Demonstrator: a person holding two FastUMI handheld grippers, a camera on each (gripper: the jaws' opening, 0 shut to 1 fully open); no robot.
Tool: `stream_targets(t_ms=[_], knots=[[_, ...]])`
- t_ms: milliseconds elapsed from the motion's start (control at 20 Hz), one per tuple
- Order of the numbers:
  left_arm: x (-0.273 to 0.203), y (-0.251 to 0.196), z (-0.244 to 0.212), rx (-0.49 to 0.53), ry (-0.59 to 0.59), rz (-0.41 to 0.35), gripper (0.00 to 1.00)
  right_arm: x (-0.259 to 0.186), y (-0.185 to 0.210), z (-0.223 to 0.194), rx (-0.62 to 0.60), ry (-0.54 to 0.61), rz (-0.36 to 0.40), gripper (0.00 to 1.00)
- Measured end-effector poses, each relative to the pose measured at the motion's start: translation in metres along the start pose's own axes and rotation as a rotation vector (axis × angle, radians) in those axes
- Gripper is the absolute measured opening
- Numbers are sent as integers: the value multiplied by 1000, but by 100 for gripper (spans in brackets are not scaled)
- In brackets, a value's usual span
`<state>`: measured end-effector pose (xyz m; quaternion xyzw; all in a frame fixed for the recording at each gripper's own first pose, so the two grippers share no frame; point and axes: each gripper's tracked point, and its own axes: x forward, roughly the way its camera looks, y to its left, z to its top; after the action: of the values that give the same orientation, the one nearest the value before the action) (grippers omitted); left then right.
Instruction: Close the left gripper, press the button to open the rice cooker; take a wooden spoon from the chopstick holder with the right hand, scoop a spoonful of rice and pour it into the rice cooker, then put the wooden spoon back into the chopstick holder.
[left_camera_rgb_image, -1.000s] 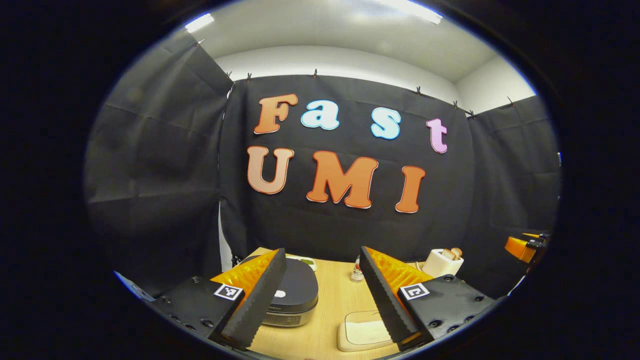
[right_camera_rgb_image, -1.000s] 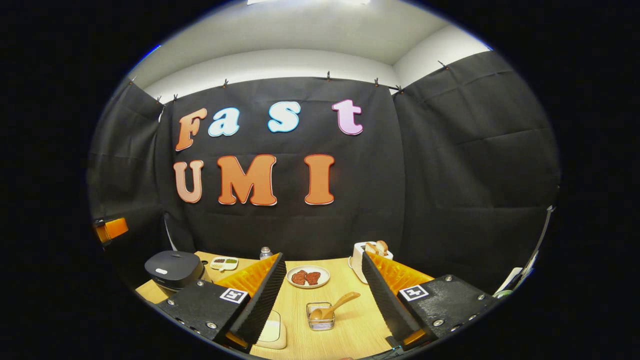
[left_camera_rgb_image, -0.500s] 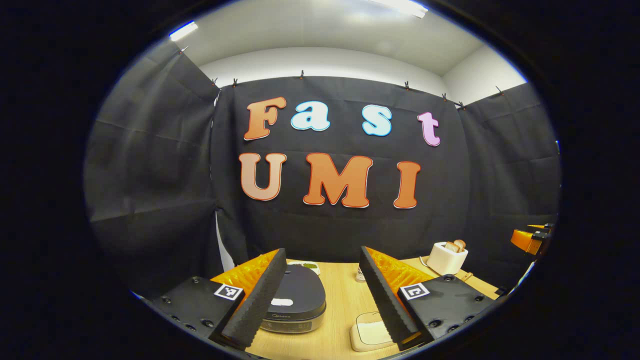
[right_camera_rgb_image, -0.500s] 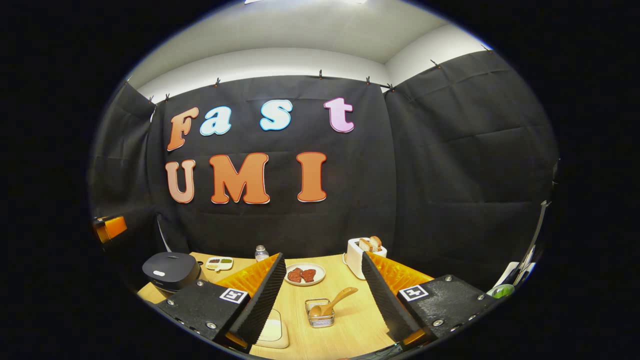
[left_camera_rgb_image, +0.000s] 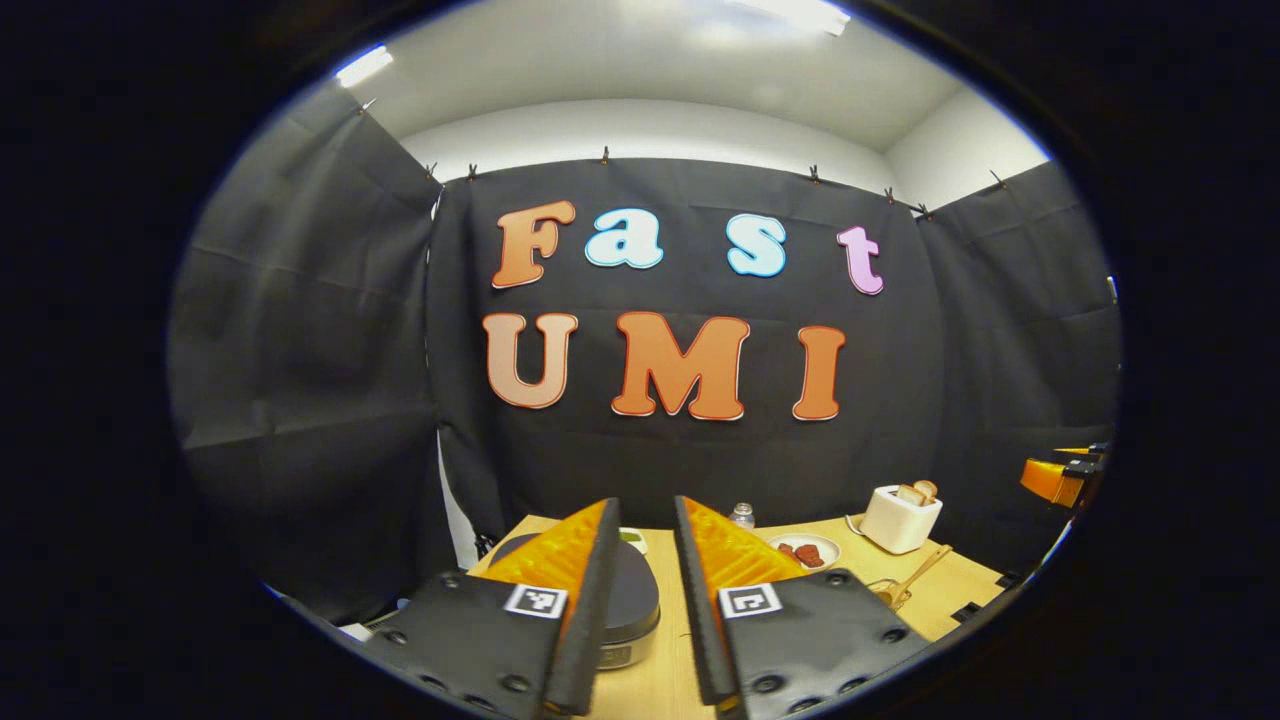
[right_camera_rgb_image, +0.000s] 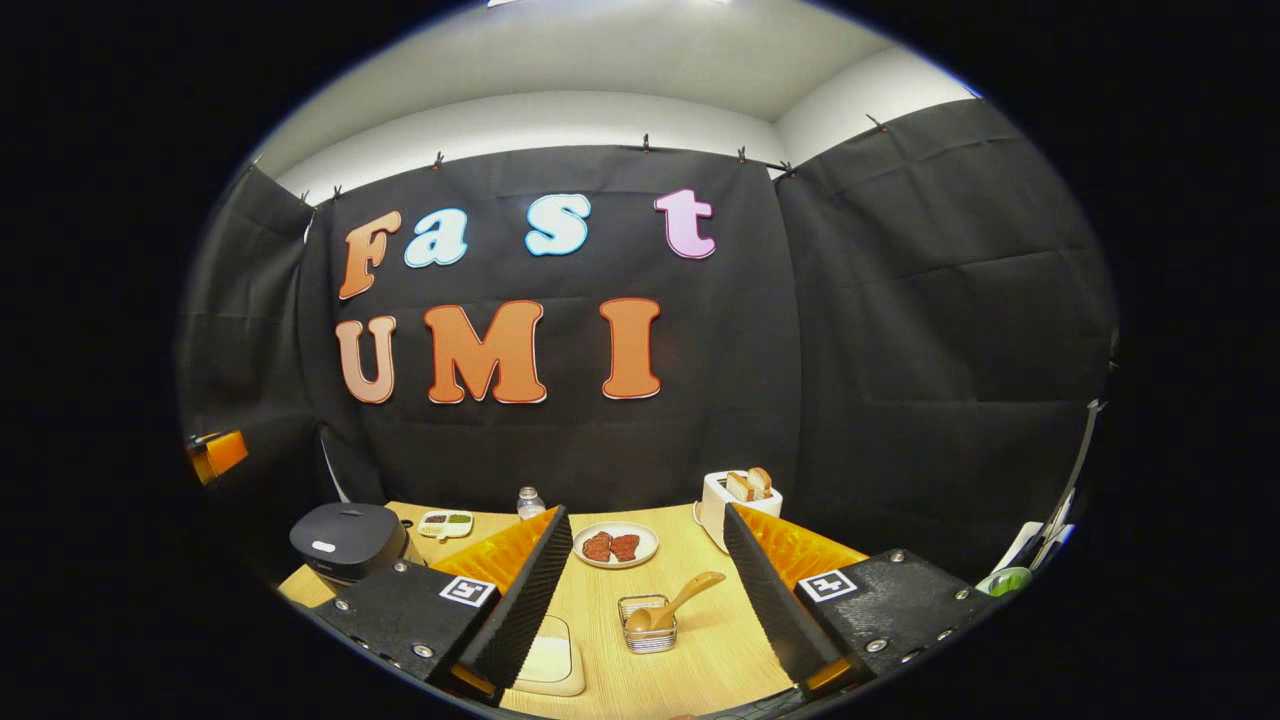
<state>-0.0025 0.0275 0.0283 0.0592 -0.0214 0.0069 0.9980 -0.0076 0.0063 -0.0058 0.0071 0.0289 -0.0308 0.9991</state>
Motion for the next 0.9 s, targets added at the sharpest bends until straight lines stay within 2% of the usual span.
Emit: stream_targets(t_ms=[100,150,250,300,350,400,650,700,750,800,900], knots=[[0,6,1,6,-5,24,14,-1,0,1,-1,-1,1,94],[-1,3,0,-2,2,11,5,-1,0,0,0,0,0,94],[2,3,-6,-7,21,10,7,-1,2,2,6,-1,2,94],[4,12,-21,4,30,27,4,-1,3,2,6,-1,2,94],[6,9,-12,6,39,13,10,-1,3,1,4,-1,3,94],[8,6,-14,8,49,-9,4,0,3,0,1,1,2,94],[30,20,-50,2,130,-22,4,-1,5,-3,3,17,3,94],[35,22,-58,3,146,-21,7,-1,5,-2,1,16,2,94],[39,26,-69,3,165,-18,4,-1,4,-4,-2,18,-2,94],[44,28,-79,4,187,-18,7,-2,2,-4,-4,21,-4,94],[53,33,-100,8,228,-17,4,-2,0,-6,-3,26,-10,94]])
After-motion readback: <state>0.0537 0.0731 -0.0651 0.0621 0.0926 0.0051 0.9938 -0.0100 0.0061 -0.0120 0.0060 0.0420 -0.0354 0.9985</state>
